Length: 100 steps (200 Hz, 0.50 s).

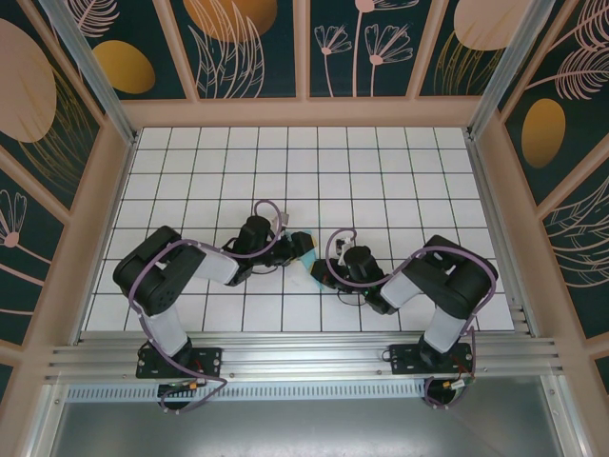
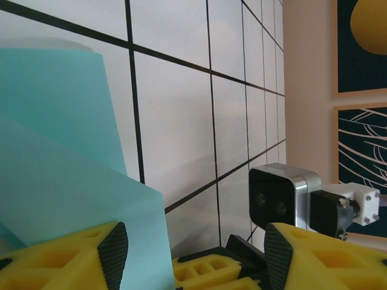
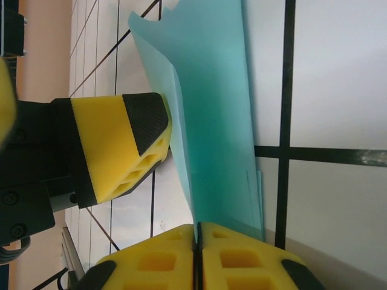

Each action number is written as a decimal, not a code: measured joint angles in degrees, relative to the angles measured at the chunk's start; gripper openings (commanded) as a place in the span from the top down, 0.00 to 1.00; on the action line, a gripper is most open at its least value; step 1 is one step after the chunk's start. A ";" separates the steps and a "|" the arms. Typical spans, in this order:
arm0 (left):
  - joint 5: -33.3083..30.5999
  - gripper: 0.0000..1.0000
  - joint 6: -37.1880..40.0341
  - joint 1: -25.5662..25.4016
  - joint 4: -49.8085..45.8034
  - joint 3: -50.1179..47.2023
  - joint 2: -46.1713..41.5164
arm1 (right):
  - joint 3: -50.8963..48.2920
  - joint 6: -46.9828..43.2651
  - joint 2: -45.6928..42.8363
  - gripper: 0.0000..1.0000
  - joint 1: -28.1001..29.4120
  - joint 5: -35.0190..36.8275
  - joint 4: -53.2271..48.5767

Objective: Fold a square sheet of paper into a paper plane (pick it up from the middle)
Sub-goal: Fold the wing for the fifth time at the center of the table.

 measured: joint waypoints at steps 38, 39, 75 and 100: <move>-0.02 0.36 0.02 0.02 0.39 0.11 0.02 | 1.38 -2.54 -3.23 0.82 0.72 1.46 -7.37; -0.02 0.36 0.02 0.02 0.39 0.11 0.02 | 1.42 -2.60 -3.26 0.82 0.74 1.46 -7.48; 0.00 0.36 0.04 0.02 0.39 0.92 0.44 | 2.45 -3.61 -3.23 0.94 1.03 1.88 -9.92; -0.02 0.35 0.07 0.02 0.39 1.03 0.46 | 2.45 -3.19 -3.21 0.99 1.03 2.10 -9.94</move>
